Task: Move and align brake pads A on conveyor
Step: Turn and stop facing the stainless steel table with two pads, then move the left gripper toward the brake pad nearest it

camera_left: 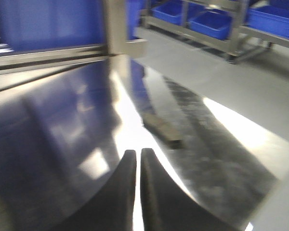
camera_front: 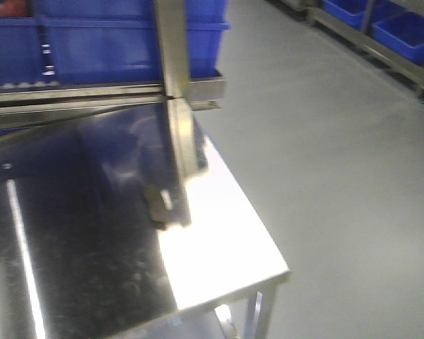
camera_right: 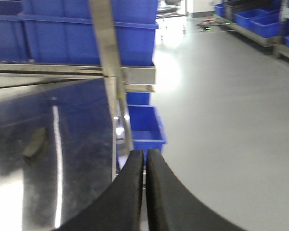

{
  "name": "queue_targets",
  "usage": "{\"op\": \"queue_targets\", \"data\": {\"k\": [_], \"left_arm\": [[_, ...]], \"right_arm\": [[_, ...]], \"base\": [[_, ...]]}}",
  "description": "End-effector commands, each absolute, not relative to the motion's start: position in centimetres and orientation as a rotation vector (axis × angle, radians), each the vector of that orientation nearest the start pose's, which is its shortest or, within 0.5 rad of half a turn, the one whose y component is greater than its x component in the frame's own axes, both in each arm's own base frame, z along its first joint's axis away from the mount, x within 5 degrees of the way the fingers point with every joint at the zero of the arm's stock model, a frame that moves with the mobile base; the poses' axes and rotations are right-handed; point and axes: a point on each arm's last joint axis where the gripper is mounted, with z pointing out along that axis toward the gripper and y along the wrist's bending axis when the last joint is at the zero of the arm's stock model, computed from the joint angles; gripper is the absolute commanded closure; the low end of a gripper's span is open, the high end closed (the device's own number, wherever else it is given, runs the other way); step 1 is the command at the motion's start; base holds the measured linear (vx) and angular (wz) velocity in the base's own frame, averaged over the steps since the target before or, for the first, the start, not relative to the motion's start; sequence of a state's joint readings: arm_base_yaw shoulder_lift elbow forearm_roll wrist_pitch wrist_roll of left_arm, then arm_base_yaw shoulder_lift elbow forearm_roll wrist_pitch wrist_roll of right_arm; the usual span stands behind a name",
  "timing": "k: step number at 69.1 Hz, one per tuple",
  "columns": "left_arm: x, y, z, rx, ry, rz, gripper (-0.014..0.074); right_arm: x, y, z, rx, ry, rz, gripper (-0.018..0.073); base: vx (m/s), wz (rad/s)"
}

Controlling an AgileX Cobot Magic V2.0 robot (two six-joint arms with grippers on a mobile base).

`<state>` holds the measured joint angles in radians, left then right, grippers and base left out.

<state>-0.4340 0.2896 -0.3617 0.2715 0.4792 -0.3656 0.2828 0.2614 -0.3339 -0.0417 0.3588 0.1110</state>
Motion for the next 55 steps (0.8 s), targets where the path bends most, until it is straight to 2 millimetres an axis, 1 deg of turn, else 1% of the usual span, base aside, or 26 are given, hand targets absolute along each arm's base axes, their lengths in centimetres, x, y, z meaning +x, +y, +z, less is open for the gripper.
{"op": "queue_targets", "data": {"k": [1,16,31,55], "left_arm": [[7.05,-2.21,28.82,0.218,1.788,-0.294,0.0601],[7.05,-2.21,28.82,0.218,1.788,-0.294,0.0601],[7.05,-2.21,28.82,0.218,1.787,-0.294,0.0601],[7.05,-2.21,28.82,0.218,1.787,-0.294,0.0601]], "right_arm": [[6.93,1.85,29.24,-0.177,1.674,0.239,0.0567],[6.93,1.85,29.24,-0.177,1.674,0.239,0.0567],[6.93,1.85,29.24,-0.177,1.674,0.239,0.0567],[6.93,1.85,29.24,-0.177,1.674,0.239,0.0567]], "base": [[0.17,0.66],[0.17,0.60],[0.15,0.47],[0.06,0.23]]}}
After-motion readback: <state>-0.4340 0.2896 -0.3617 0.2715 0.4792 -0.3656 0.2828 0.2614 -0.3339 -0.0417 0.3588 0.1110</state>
